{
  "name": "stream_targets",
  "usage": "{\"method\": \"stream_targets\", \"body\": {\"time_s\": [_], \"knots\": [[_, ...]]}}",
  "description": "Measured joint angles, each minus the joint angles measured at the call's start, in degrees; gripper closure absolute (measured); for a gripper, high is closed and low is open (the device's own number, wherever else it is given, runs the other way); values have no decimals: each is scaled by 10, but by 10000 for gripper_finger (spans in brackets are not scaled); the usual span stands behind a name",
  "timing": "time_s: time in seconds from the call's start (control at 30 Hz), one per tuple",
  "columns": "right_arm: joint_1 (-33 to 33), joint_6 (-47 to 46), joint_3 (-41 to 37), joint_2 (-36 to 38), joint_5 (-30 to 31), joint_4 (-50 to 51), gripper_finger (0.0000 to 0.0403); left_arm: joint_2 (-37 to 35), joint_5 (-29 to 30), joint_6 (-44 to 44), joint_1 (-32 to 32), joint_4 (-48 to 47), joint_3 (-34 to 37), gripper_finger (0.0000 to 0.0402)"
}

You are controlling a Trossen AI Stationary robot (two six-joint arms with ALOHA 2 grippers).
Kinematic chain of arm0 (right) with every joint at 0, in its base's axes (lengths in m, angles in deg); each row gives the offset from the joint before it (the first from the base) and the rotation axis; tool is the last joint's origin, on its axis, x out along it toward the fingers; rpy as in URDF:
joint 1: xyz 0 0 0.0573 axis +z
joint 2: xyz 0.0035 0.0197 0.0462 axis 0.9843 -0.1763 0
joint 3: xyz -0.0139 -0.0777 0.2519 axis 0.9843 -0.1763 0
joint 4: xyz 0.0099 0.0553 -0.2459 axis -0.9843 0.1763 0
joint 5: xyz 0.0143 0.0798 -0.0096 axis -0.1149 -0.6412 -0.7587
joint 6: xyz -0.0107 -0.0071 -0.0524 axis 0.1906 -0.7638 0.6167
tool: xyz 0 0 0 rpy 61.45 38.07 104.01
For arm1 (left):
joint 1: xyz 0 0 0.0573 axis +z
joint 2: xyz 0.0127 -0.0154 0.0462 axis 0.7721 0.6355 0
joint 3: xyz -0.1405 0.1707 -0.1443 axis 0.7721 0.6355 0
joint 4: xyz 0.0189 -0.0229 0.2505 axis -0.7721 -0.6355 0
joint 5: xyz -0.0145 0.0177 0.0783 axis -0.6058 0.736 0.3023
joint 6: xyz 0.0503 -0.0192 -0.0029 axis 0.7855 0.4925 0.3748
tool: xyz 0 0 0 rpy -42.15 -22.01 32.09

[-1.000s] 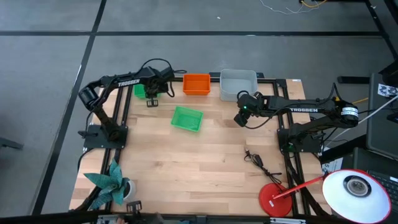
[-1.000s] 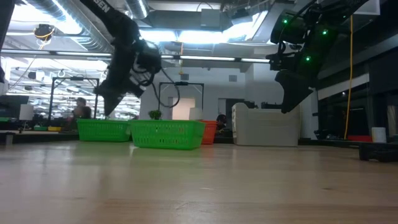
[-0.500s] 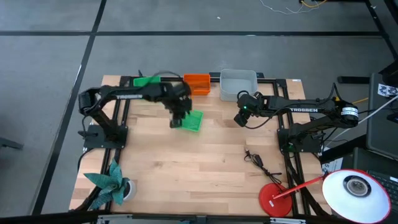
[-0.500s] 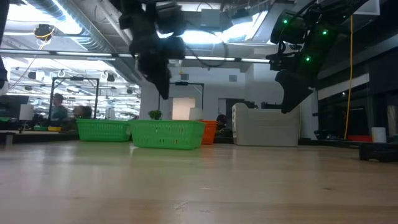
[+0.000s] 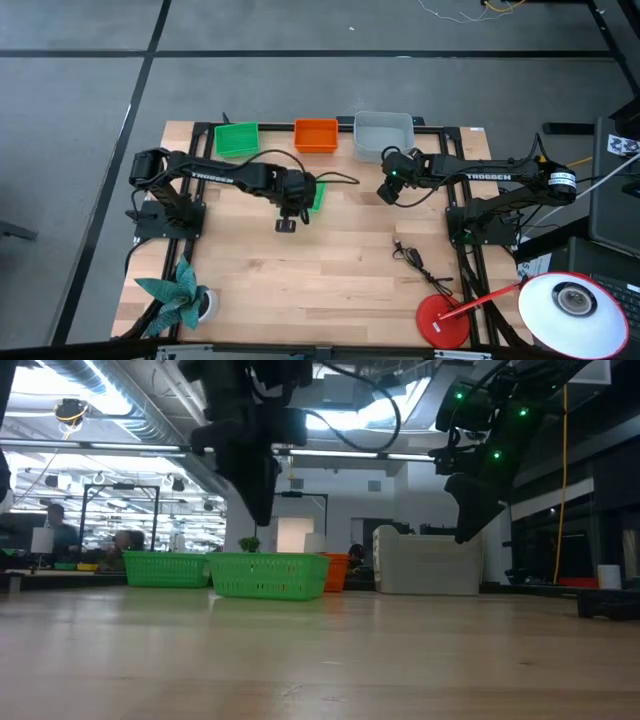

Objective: Stack baskets by color
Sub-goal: Stack the bottom green bin on top of the top green bin

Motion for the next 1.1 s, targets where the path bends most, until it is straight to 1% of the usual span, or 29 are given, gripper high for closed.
{"method": "stream_targets", "body": {"time_s": [0.07, 0.17, 0.23, 0.3, 0.4, 0.67, 0.73, 0.77, 0.83, 0.87, 0.93, 1.1], "knots": [[0, 0, 0, 0, 0, 0, 246, 9, 7, -1, -1, 17, -3, 317], [0, -1, 0, 0, -1, 1, 246, 12, 10, -11, 2, 3, 0, 297], [0, -2, 0, 0, -1, 2, 246, 27, 10, -10, 3, 14, -3, 286], [0, -2, 0, 0, -3, 3, 246, 40, 11, -11, 3, 0, -1, 278], [0, 0, 0, 0, -5, 4, 246, 60, 17, -3, 3, 14, 0, 275], [0, 1, 0, 0, -5, 6, 246, 119, 64, 4, 3, 18, -1, 276], [0, 1, 0, 0, -5, 7, 246, 128, 65, 4, 3, 14, -1, 293], [0, 2, 0, 0, -6, 7, 246, 129, 65, 0, 3, 5, -1, 313], [0, 1, 0, 0, -6, 7, 246, 126, 65, -17, 3, -30, -3, 367], [0, 1, 0, 0, -6, 8, 246, 122, 68, -28, 3, -53, -5, 384], [0, 1, 0, 0, -5, 8, 246, 103, 88, -57, 5, -120, -16, 394], [0, 0, 0, 0, -5, 6, 246, 37, 213, -117, 10, -268, -38, 401]]}}
